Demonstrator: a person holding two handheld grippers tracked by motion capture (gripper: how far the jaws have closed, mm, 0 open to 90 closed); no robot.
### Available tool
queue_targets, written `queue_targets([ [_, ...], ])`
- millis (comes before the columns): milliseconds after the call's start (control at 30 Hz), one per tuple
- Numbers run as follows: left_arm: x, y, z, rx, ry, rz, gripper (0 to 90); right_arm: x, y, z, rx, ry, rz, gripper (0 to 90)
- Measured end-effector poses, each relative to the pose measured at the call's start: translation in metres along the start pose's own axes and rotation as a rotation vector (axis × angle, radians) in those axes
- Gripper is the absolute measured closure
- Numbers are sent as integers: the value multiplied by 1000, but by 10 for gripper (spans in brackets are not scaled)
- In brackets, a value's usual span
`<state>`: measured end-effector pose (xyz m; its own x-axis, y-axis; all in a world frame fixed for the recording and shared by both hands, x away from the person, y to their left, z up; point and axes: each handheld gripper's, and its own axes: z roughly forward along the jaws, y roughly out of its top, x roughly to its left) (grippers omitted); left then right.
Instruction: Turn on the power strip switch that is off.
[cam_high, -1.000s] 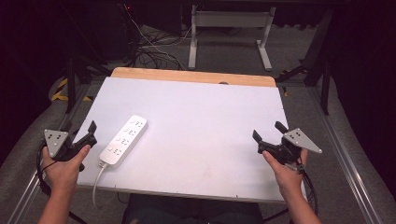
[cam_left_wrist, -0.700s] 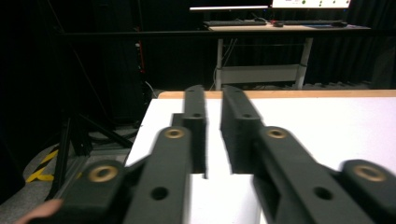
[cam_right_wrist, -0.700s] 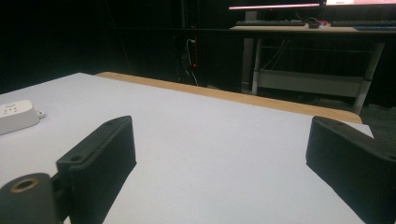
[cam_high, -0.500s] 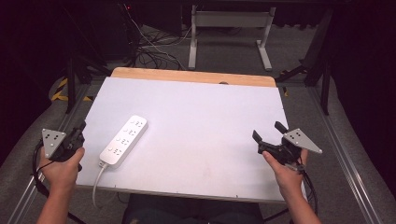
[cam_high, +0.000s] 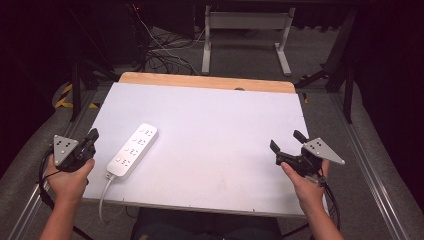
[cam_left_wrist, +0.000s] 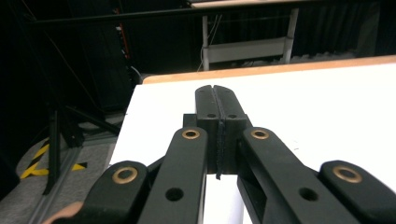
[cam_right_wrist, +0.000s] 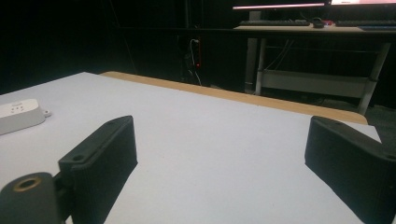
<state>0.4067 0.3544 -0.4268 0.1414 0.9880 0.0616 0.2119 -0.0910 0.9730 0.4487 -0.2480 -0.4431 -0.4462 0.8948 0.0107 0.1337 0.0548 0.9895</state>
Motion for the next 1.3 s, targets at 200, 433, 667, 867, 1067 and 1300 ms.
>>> queue_targets([
  [200, -3, -1, 4, 49, -46, 6, 900, 0, 0, 1, 3, 4, 0, 97],
  [433, -2, 1, 6, 174, -80, -2, 900, 0, 0, 0, 4, 2, 0, 97],
  [667, -2, 1, 8, 231, -116, -19, 900, 0, 0, 0, 5, 4, 1, 98],
  [867, -4, -2, 17, 323, -142, 2, 900, 0, 0, 1, 5, 5, -2, 97],
  [1067, -5, -5, 23, 415, -175, 19, 900, 0, 0, 1, 6, 6, 2, 98],
  [1300, -9, -10, 33, 552, -196, 33, 900, 1, -1, 1, 17, 7, -6, 111],
])
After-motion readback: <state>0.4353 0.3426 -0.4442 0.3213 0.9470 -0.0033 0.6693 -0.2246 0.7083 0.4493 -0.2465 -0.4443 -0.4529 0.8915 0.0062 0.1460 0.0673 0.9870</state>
